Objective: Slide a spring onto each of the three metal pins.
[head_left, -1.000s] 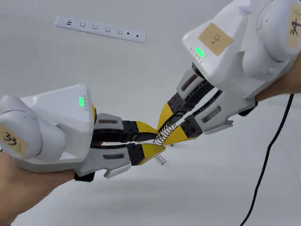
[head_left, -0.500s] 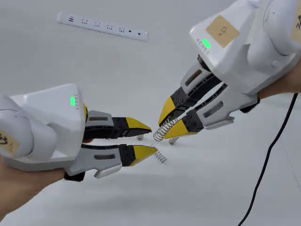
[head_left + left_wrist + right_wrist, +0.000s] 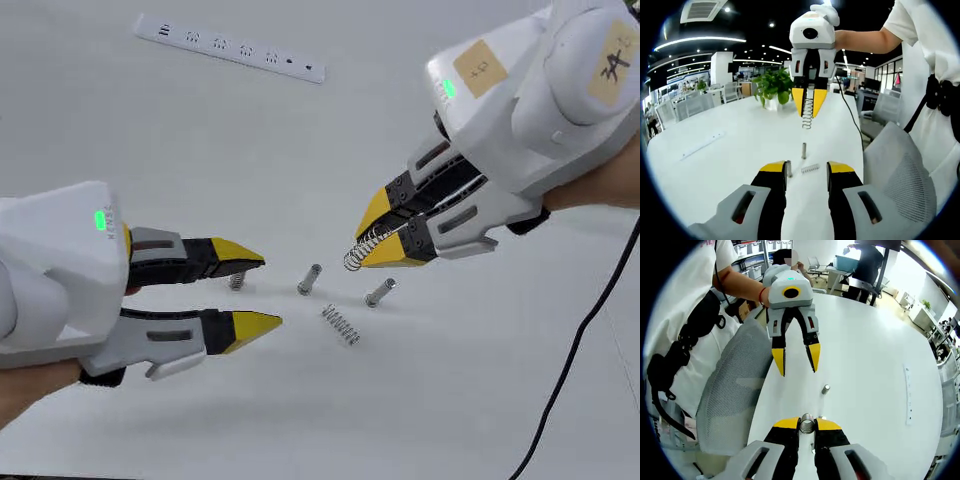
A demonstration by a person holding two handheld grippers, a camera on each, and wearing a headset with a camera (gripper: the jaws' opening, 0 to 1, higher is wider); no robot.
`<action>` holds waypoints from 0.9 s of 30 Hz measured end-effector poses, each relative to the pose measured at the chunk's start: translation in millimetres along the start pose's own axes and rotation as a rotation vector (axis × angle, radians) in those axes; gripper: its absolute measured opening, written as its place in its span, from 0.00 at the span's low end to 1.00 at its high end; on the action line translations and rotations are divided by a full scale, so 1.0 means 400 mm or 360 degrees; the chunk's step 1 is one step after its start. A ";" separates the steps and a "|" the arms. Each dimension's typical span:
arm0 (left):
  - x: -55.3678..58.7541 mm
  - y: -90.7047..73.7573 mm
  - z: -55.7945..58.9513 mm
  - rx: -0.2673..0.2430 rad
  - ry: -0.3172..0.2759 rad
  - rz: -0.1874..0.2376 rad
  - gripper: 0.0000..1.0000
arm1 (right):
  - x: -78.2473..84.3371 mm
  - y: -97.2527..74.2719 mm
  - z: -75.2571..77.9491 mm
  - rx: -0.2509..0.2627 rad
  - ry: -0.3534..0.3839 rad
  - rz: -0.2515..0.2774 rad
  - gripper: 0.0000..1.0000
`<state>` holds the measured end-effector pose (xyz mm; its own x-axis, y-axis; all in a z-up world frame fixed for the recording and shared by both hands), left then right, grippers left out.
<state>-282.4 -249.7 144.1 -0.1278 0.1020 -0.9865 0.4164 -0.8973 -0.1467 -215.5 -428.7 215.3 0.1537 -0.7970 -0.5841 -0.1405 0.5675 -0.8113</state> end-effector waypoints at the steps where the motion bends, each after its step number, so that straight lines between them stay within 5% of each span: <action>1: 0.004 -0.005 -0.003 -0.0011 0.0000 -0.0008 0.31 | 0.003 0.001 0.003 0.0012 0.0011 -0.0002 0.07; 10: 0.039 -0.043 -0.037 -0.0121 -0.0001 -0.0057 0.46 | 0.039 0.031 0.043 0.0112 0.0110 -0.0029 0.07; 27: 0.090 -0.061 -0.056 -0.0125 -0.0096 -0.0042 0.83 | 0.087 0.114 0.072 0.0156 0.0180 -0.0097 0.07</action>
Point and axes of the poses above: the centre of the closed fingertips' face, and the gripper's own axes: y roughly forward along the fingers, z roughly to its right, x roughly out of its underside, the point moved 9 cm from there along -y, roughly backward along the fingers, and after that the axes turned 11 degrees about z, right-handed, at the moved point
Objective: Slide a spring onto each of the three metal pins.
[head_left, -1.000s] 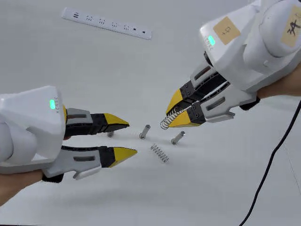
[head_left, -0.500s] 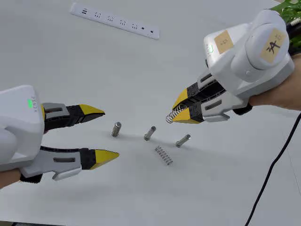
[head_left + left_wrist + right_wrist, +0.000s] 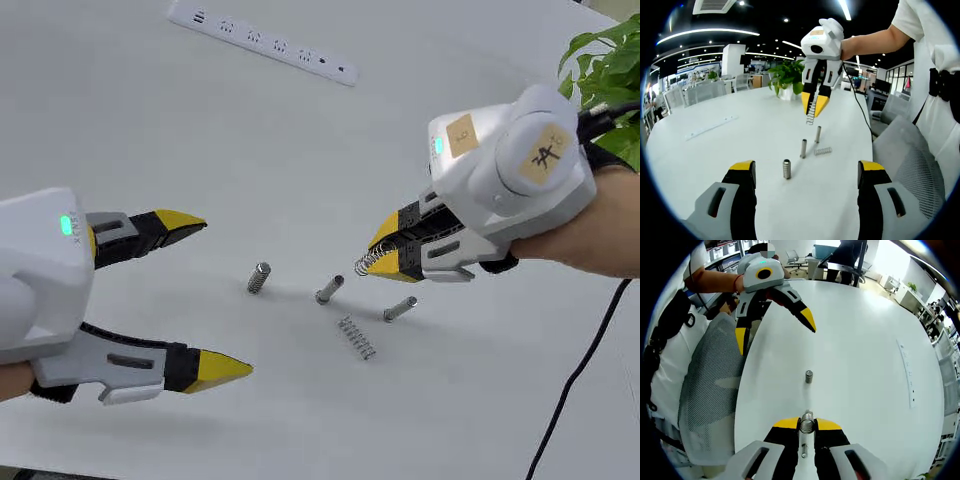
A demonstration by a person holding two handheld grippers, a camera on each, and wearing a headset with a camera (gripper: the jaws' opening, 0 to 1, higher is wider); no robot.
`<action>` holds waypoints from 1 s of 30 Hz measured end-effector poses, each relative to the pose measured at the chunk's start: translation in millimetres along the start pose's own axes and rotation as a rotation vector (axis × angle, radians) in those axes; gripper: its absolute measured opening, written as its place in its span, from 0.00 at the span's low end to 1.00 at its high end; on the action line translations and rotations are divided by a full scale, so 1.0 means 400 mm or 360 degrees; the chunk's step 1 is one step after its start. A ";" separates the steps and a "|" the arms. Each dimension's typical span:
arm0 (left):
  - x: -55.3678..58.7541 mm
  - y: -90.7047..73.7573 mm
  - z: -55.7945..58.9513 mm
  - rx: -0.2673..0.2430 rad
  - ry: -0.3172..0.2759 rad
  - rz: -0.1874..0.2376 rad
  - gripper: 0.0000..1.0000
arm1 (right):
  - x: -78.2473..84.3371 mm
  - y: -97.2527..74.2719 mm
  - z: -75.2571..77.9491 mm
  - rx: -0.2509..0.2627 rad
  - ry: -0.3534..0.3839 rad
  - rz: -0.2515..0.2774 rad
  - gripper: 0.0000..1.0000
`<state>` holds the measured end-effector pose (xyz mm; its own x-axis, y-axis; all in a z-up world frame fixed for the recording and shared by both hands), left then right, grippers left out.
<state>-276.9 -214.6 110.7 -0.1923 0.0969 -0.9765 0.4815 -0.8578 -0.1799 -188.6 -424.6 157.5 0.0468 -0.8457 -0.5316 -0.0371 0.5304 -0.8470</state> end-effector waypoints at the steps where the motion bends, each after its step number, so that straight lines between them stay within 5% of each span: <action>1: 0.002 0.001 0.000 0.0003 -0.0003 0.0000 0.85 | 0.001 0.004 0.001 0.0002 0.0002 -0.0003 0.07; 12: 0.024 0.017 0.009 0.0064 -0.0041 -0.0012 0.91 | 0.017 0.059 0.000 -0.0012 0.0071 -0.0010 0.07; 30: 0.029 0.018 0.004 0.0054 -0.0068 0.0010 0.92 | 0.030 0.083 0.015 -0.0030 0.0084 -0.0037 0.07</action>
Point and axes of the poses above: the centre of the closed fingertips' face, and the gripper's own axes: y roughly forward along the fingers, z roughly to its right, x roughly out of its underside, the point moved 9 cm from there along -y, roughly backward along the fingers, and after that the axes turned 11 degrees about z, right-handed, at the moved point
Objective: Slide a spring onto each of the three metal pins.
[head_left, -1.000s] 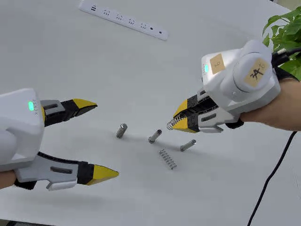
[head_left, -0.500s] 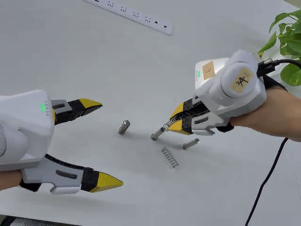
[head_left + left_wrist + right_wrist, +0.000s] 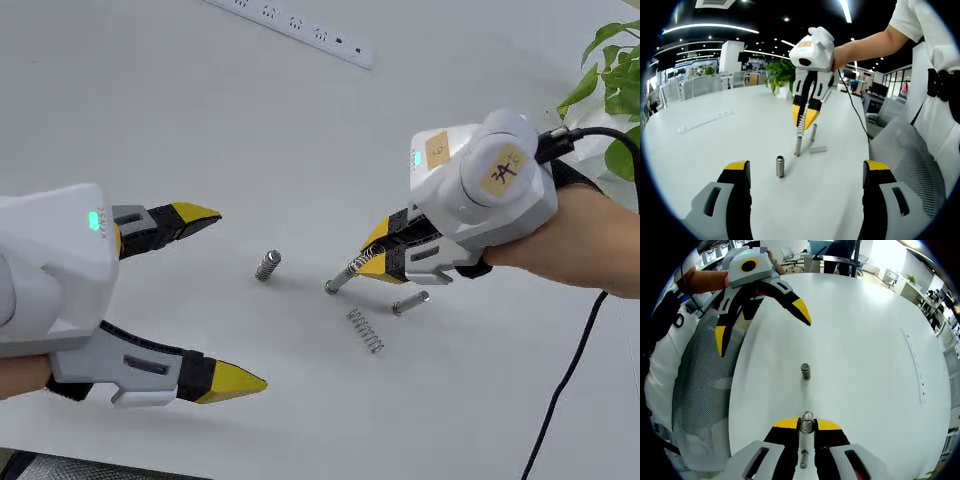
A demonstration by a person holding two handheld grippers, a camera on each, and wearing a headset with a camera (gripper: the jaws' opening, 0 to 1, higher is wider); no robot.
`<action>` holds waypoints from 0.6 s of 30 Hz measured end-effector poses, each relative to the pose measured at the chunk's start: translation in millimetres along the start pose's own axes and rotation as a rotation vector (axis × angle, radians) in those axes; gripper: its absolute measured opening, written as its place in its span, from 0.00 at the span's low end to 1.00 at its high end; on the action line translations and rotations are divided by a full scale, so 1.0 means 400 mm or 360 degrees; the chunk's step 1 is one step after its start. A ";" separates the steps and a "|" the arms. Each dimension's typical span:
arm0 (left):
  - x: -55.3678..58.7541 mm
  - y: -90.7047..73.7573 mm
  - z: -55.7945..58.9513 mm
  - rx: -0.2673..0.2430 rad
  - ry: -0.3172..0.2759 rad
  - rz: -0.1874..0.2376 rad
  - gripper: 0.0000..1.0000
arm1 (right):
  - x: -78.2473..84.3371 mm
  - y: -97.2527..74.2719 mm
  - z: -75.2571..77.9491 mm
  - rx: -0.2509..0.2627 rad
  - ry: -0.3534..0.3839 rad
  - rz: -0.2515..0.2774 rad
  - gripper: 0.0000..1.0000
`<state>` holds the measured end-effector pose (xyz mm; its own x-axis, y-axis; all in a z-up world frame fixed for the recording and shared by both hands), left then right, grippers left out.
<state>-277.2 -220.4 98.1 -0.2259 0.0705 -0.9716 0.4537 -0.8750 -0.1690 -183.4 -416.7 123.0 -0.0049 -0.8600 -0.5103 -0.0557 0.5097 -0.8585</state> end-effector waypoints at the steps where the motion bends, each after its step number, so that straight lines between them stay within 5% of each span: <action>1: 0.000 0.000 -0.001 0.0000 -0.0001 0.0001 0.93 | 0.001 0.001 0.000 -0.0001 0.0001 -0.0002 0.07; 18: 0.004 0.005 0.003 0.0009 -0.0027 0.0007 0.92 | 0.008 0.017 0.008 -0.0019 0.0004 -0.0012 0.07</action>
Point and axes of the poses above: the centre of the closed fingertips' face, and the gripper's own axes: y roughly forward along the fingers, z roughly to its right, x roughly out of its underside, the point moved 9 cm from there along -y, roughly backward along the fingers, and after that the axes turned 11 degrees about z, right-handed, at the moved point
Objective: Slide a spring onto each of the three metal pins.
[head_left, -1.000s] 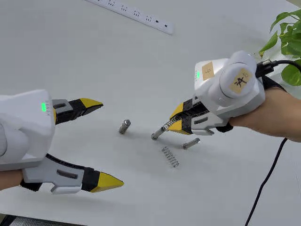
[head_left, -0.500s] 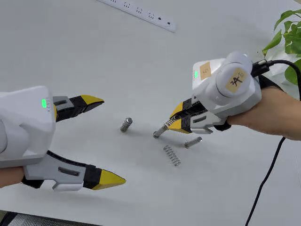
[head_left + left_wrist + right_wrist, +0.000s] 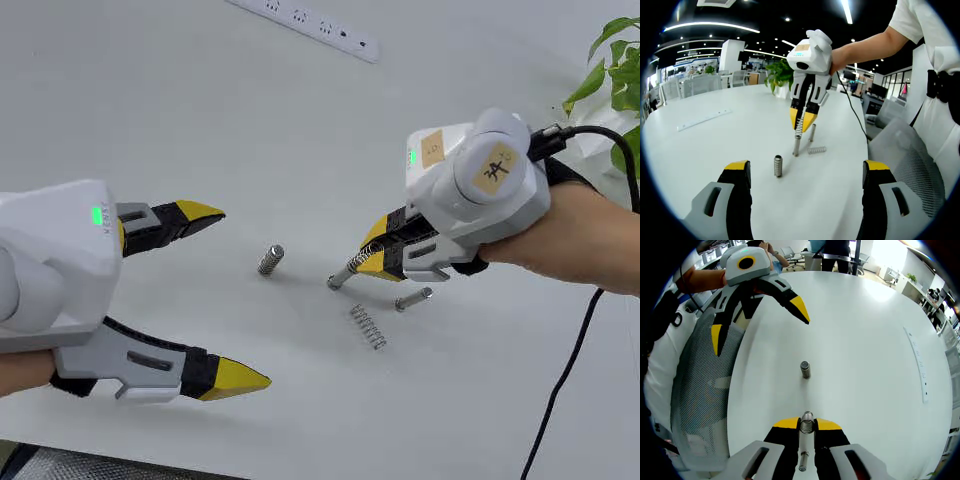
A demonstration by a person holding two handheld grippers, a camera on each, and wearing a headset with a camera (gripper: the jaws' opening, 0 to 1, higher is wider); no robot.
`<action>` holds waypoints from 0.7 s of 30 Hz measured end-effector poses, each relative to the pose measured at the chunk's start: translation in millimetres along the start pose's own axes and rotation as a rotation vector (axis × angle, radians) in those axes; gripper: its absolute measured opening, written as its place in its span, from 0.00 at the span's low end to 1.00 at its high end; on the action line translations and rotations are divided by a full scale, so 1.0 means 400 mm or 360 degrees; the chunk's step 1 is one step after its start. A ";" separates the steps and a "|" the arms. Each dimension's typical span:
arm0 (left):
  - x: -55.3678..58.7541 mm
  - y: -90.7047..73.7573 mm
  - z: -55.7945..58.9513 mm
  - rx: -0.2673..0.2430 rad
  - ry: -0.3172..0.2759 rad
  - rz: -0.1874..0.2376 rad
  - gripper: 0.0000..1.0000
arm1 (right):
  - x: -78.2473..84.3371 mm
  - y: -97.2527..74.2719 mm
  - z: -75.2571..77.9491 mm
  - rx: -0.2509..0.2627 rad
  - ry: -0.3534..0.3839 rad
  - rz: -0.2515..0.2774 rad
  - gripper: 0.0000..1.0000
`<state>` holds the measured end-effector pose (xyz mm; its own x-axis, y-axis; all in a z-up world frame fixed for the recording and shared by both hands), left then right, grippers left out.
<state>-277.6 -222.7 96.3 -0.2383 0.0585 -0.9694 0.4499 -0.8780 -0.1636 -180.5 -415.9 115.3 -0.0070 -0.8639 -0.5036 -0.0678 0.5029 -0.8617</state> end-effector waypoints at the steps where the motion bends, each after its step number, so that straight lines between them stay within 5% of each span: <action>1: 0.000 0.000 0.001 0.0003 -0.0002 0.0001 0.92 | 0.000 0.001 0.001 0.0000 0.0003 0.0001 0.07; 21: -0.002 0.004 0.000 0.0007 -0.0024 0.0020 0.90 | 0.011 0.024 0.001 -0.0008 -0.0004 -0.0010 0.07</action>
<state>-276.6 -224.0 96.9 -0.2453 0.0403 -0.9686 0.4490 -0.8808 -0.1504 -180.7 -414.9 104.7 -0.0040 -0.8669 -0.4985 -0.0730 0.4974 -0.8644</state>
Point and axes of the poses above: the centre of the closed fingertips' face, and the gripper's own axes: y roughly forward along the fingers, z roughly to its right, x roughly out of its underside, the point moved 9 cm from there along -y, roughly backward along the fingers, and after that the axes turned 11 degrees about z, right-handed, at the moved point
